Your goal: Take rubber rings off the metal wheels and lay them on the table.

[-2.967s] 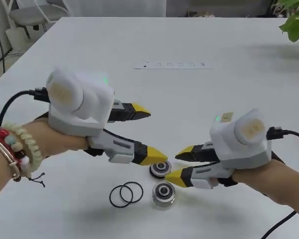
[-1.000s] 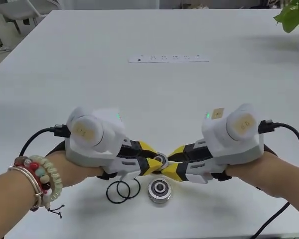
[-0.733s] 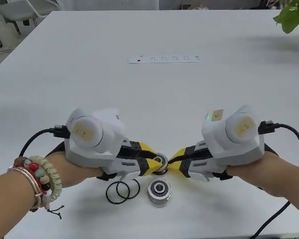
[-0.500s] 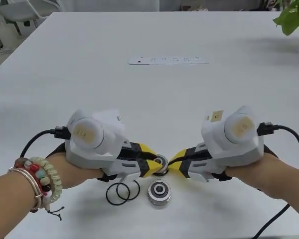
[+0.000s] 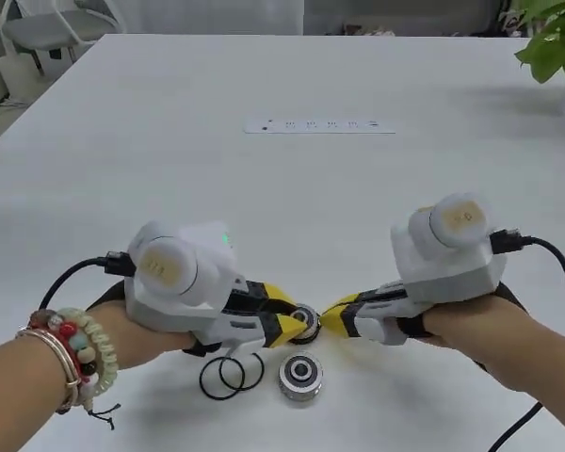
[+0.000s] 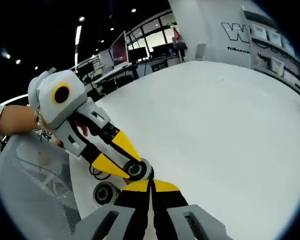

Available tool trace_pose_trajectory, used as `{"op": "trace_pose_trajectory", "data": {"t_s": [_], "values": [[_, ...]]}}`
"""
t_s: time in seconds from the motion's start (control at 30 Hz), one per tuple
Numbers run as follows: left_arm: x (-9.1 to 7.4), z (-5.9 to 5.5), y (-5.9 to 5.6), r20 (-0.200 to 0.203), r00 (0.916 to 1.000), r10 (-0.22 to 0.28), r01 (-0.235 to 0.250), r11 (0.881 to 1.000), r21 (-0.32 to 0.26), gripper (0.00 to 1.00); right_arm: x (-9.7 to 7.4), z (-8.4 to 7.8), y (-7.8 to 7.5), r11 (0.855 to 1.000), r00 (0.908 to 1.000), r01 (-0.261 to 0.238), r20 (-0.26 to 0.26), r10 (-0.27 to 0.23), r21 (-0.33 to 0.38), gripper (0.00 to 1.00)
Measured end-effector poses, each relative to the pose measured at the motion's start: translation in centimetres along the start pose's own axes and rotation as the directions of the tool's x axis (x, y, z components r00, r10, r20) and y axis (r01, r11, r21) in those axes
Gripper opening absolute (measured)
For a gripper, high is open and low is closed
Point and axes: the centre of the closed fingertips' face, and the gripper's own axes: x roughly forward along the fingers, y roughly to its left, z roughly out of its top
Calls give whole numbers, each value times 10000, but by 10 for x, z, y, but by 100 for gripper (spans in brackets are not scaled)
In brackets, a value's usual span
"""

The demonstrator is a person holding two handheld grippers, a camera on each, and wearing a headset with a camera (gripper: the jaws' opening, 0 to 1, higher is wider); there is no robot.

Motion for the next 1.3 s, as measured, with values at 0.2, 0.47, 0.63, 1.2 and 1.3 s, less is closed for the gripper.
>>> {"op": "trace_pose_trajectory", "data": {"t_s": [0.2,0.47,0.63,1.2,1.3], "values": [[0,0,0,99,10000,-13,13,10000,37,8,0,6,6,9983,9998,-151,169,142,562,0],[0,0,0,93,10000,-21,20,10000,94,8,-1,8,11,9984,9998,-137,120,130,549,0],[0,0,0,83,10000,-4,3,9999,168,8,-1,9,12,9991,9999,-128,94,124,416,0],[0,0,2,66,10000,54,-55,9997,232,8,-1,13,17,9997,9995,-222,228,219,114,0],[0,0,2,66,10000,69,-71,9998,211,8,-1,13,17,9997,9995,-219,240,216,91,0]]}}
